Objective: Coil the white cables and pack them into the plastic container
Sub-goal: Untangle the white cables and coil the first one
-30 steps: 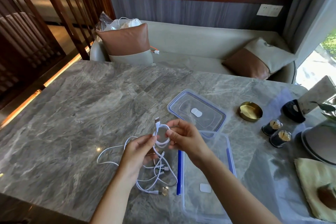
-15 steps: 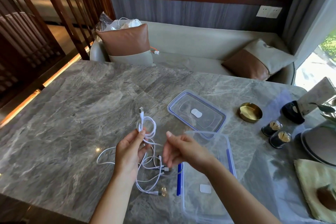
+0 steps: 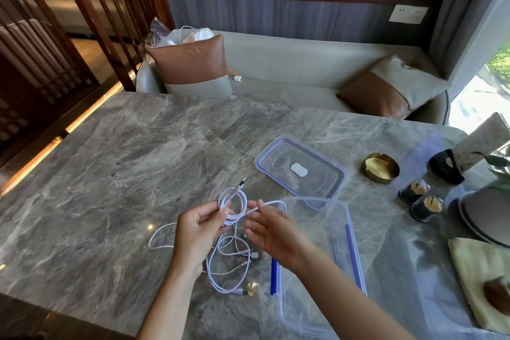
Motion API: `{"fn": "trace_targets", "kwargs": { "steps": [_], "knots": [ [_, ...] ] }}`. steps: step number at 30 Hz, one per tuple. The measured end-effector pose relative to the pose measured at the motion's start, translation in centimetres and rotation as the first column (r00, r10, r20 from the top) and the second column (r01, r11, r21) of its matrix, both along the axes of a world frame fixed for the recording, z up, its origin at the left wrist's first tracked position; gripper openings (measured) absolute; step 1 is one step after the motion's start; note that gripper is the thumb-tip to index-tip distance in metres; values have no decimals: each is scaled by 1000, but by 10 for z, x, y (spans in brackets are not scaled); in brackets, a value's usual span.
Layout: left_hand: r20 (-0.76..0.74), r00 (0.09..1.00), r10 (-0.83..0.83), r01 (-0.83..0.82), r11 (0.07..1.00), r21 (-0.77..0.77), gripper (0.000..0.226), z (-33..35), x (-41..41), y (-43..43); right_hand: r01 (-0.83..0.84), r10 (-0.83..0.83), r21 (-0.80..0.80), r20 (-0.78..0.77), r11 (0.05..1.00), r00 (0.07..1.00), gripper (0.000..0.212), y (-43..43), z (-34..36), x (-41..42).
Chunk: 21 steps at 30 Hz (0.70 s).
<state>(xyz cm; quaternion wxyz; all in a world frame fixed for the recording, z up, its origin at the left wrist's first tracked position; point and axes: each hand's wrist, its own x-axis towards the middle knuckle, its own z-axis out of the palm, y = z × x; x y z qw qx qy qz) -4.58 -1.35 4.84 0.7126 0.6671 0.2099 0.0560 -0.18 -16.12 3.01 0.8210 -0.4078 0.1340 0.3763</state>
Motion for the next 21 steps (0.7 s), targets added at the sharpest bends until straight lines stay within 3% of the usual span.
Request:
{"fn": "trace_targets", "kwargs": {
  "steps": [4,9,16,19,21],
  "knots": [
    [-24,997,-77,79,994,75,23,0,-1,4,-58,157,-303,314,951,936,26,2,8,3],
    [-38,988,-151,155,980,125,29,1,-3,6,-100,304,-384,519,918,799,16,2,18,6],
    [-68,984,-166,172,980,98,17,3,-4,6,-228,494,-498,503,836,709,19,-4,20,16],
    [-49,990,-131,128,990,-59,23,5,-5,9,-289,576,-554,459,781,676,25,-9,20,20],
    [-49,990,-134,119,963,-242,24,4,-6,10,-340,627,-574,427,745,651,29,-9,22,19]
  ]
}}
